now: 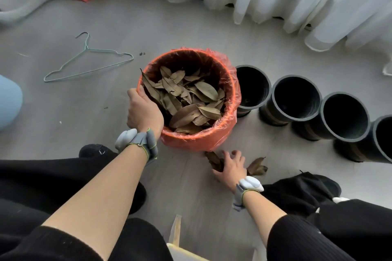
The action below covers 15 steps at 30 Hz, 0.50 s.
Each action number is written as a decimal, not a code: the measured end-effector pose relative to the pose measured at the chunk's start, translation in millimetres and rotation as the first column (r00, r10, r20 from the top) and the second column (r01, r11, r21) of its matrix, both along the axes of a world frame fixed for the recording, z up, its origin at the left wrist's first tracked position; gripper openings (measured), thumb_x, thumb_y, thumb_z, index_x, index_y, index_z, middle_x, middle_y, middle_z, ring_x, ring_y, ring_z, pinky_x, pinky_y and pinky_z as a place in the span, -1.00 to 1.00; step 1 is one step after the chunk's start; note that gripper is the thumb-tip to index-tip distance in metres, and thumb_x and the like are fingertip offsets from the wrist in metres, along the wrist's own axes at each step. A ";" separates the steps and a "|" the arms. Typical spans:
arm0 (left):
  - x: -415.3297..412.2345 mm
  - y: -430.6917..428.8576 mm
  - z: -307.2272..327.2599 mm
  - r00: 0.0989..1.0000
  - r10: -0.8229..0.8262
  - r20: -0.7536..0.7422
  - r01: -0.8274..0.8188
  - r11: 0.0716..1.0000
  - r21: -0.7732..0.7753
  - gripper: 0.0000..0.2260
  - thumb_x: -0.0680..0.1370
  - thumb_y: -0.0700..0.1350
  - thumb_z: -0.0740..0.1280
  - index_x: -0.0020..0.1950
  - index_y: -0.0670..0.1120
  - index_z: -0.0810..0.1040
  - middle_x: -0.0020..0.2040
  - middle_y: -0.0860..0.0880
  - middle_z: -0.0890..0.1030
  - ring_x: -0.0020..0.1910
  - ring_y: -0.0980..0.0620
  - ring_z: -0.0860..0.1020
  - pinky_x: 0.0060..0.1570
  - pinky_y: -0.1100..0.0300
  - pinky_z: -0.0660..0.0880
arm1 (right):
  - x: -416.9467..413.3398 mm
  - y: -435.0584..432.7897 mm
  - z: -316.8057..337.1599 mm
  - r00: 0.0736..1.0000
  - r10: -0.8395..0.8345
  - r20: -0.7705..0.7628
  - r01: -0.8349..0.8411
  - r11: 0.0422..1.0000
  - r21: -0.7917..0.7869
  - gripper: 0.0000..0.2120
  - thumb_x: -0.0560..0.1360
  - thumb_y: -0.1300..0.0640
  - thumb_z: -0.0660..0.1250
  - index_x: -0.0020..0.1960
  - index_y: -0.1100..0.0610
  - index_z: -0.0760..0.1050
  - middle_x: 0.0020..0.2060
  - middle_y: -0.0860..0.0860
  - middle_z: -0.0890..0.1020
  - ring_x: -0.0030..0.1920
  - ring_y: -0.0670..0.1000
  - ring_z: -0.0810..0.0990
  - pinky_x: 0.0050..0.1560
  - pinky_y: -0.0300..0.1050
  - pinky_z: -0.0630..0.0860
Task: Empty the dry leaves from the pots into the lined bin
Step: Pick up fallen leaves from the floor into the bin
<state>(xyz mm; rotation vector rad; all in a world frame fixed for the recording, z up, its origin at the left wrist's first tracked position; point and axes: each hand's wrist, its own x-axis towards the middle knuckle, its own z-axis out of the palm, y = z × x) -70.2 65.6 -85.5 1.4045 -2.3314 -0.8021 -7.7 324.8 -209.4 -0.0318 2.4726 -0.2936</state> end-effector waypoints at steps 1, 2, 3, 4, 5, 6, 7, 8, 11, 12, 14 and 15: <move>0.2 -1.2 -0.4 1.000 0.001 0.005 -0.001 1.000 -0.005 -0.67 0.67 0.14 -0.09 0.04 -0.06 0.31 -0.21 -0.04 0.47 -0.27 -0.15 0.38 -0.26 0.02 0.27 | 2.7 -5.3 -4.5 0.998 0.060 -0.004 -0.060 0.998 0.023 -0.26 0.36 -0.23 0.42 0.43 -0.08 0.21 0.35 0.09 0.19 0.35 0.16 0.24 0.11 0.11 0.52; -0.9 -5.0 -3.7 1.000 0.014 0.017 -0.013 1.000 -0.019 -0.67 0.67 0.14 -0.09 0.04 -0.06 0.32 -0.22 -0.03 0.46 -0.28 -0.15 0.38 -0.26 0.02 0.26 | 4.4 -12.8 -12.7 0.994 0.107 0.003 -0.107 0.994 0.033 -0.22 0.34 -0.24 0.42 0.45 -0.12 0.16 0.36 0.09 0.16 0.35 0.16 0.22 0.09 0.13 0.51; -1.6 -6.0 -4.9 1.000 0.021 0.020 -0.020 0.999 -0.027 -0.68 0.67 0.13 -0.09 0.04 -0.05 0.32 -0.22 -0.02 0.46 -0.28 -0.15 0.38 -0.27 0.03 0.26 | 5.5 -16.0 -17.5 0.990 0.138 0.007 -0.138 0.989 0.043 -0.18 0.33 -0.24 0.41 0.47 -0.14 0.10 0.36 0.09 0.14 0.36 0.16 0.21 0.09 0.14 0.50; -1.1 -6.7 -5.3 0.999 0.024 0.025 -0.023 0.999 -0.027 -0.68 0.67 0.13 -0.09 0.04 -0.05 0.32 -0.22 -0.01 0.46 -0.28 -0.15 0.38 -0.27 0.04 0.27 | 6.4 -18.7 -21.6 0.988 0.155 0.009 -0.155 0.987 0.049 -0.17 0.33 -0.23 0.40 0.48 -0.14 0.07 0.36 0.09 0.13 0.35 0.17 0.21 0.08 0.14 0.49; -0.4 -7.5 -6.3 0.999 0.027 0.023 -0.026 0.999 -0.029 -0.68 0.67 0.13 -0.09 0.05 -0.05 0.33 -0.22 -0.01 0.46 -0.28 -0.15 0.39 -0.28 0.04 0.27 | 7.2 -21.4 -25.3 0.987 0.159 0.000 -0.159 0.986 0.054 -0.17 0.34 -0.21 0.39 0.48 -0.12 0.07 0.35 0.09 0.15 0.33 0.17 0.22 0.08 0.14 0.48; -1.0 -5.8 -5.2 1.000 0.021 0.016 -0.020 0.999 -0.031 -0.68 0.67 0.13 -0.08 0.05 -0.05 0.33 -0.22 -0.01 0.47 -0.28 -0.15 0.39 -0.28 0.05 0.27 | 6.5 -22.0 -26.0 0.988 0.153 -0.018 -0.152 0.987 0.057 -0.20 0.35 -0.19 0.39 0.48 -0.10 0.10 0.33 0.10 0.18 0.31 0.17 0.24 0.06 0.13 0.49; -0.8 -5.7 -5.6 1.000 0.019 0.016 -0.019 0.999 -0.031 -0.68 0.67 0.13 -0.08 0.05 -0.05 0.33 -0.22 -0.01 0.47 -0.28 -0.15 0.39 -0.28 0.05 0.26 | 6.5 -23.4 -28.4 0.988 0.151 -0.026 -0.149 0.987 0.057 -0.24 0.36 -0.17 0.39 0.46 -0.07 0.14 0.31 0.09 0.21 0.29 0.17 0.26 0.04 0.11 0.50; -1.1 -5.1 -5.5 1.000 0.017 0.016 -0.017 0.999 -0.033 -0.68 0.67 0.12 -0.08 0.05 -0.05 0.33 -0.22 -0.01 0.48 -0.29 -0.14 0.40 -0.28 0.05 0.26 | 5.9 -24.6 -30.4 0.988 0.151 -0.029 -0.149 0.987 0.056 -0.30 0.38 -0.15 0.38 0.43 -0.04 0.19 0.28 0.09 0.25 0.26 0.17 0.27 0.01 0.10 0.51; 0.3 -5.5 -6.1 0.999 0.018 0.028 -0.017 0.999 -0.039 -0.68 0.67 0.12 -0.09 0.05 -0.06 0.33 -0.22 -0.01 0.48 -0.29 -0.14 0.41 -0.28 0.05 0.27 | 7.0 -26.1 -33.4 0.982 0.189 -0.010 -0.188 0.981 0.049 -0.46 0.42 -0.05 0.36 0.33 0.05 0.29 0.21 0.11 0.32 0.20 0.18 0.32 -0.07 0.06 0.52; 0.5 -5.6 -5.6 0.999 0.020 0.031 -0.019 0.999 -0.038 -0.68 0.67 0.11 -0.09 0.06 -0.07 0.33 -0.21 -0.01 0.47 -0.28 -0.14 0.40 -0.28 0.05 0.26 | 7.3 -25.2 -33.8 0.979 0.206 -0.009 -0.205 0.978 0.045 -0.52 0.44 -0.02 0.35 0.29 0.08 0.31 0.19 0.11 0.34 0.19 0.19 0.34 -0.10 0.05 0.51; 0.2 -5.3 -5.1 0.999 0.018 0.033 -0.016 0.999 -0.041 -0.67 0.67 0.11 -0.09 0.06 -0.08 0.33 -0.21 -0.01 0.47 -0.28 -0.14 0.39 -0.28 0.04 0.27 | 6.5 -20.5 -35.0 0.969 0.248 -0.017 -0.247 0.968 0.030 -0.61 0.48 0.04 0.32 0.25 0.11 0.33 0.17 0.12 0.37 0.16 0.19 0.39 -0.13 0.04 0.50; 0.1 -5.1 -4.5 0.999 0.015 0.033 -0.013 0.999 -0.041 -0.67 0.67 0.11 -0.09 0.07 -0.08 0.33 -0.21 -0.01 0.46 -0.28 -0.14 0.39 -0.28 0.03 0.27 | 5.8 -17.4 -35.8 0.964 0.267 -0.019 -0.267 0.964 0.019 -0.65 0.50 0.07 0.30 0.25 0.13 0.35 0.16 0.12 0.38 0.15 0.19 0.41 -0.13 0.03 0.50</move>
